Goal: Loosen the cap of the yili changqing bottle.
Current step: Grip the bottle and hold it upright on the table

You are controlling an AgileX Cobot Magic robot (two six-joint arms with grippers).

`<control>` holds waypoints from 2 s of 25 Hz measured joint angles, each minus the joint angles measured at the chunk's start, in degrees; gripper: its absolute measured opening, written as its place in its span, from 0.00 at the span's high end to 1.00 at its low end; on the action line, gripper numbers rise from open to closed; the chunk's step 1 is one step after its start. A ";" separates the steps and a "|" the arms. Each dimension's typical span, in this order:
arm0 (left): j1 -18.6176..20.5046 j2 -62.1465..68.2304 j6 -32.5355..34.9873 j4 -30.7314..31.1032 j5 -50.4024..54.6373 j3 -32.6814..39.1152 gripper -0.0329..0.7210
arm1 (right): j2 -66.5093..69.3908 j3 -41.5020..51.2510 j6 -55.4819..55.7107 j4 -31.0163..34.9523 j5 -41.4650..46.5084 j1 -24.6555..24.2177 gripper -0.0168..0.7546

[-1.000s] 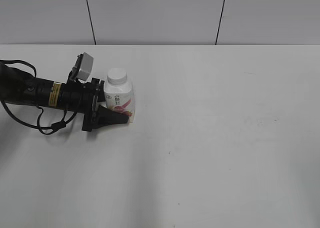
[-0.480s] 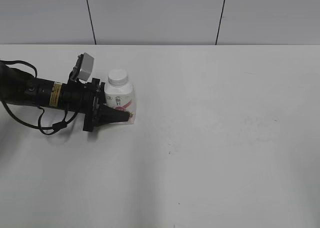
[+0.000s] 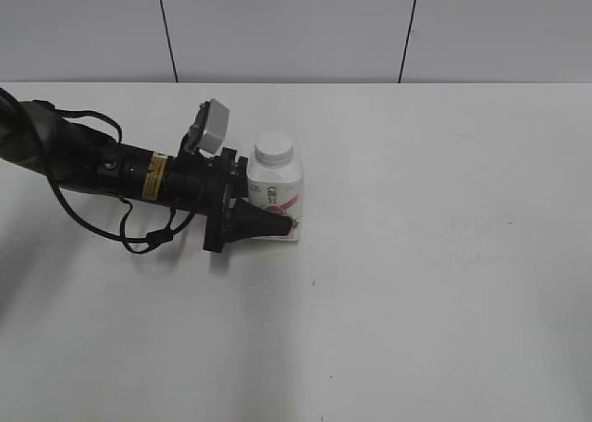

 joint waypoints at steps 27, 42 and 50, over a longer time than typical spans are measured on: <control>-8.49 0.72 -0.44 -15.07 12.44 0.00 0.40 | 0.00 0.00 0.00 0.00 0.00 0.00 0.24; -8.05 1.03 0.89 -13.85 10.62 0.00 0.40 | 0.00 0.00 0.00 0.00 0.00 0.00 0.24; -7.98 1.20 2.10 -13.62 10.23 0.00 0.40 | 0.00 0.00 0.00 0.00 0.00 0.00 0.24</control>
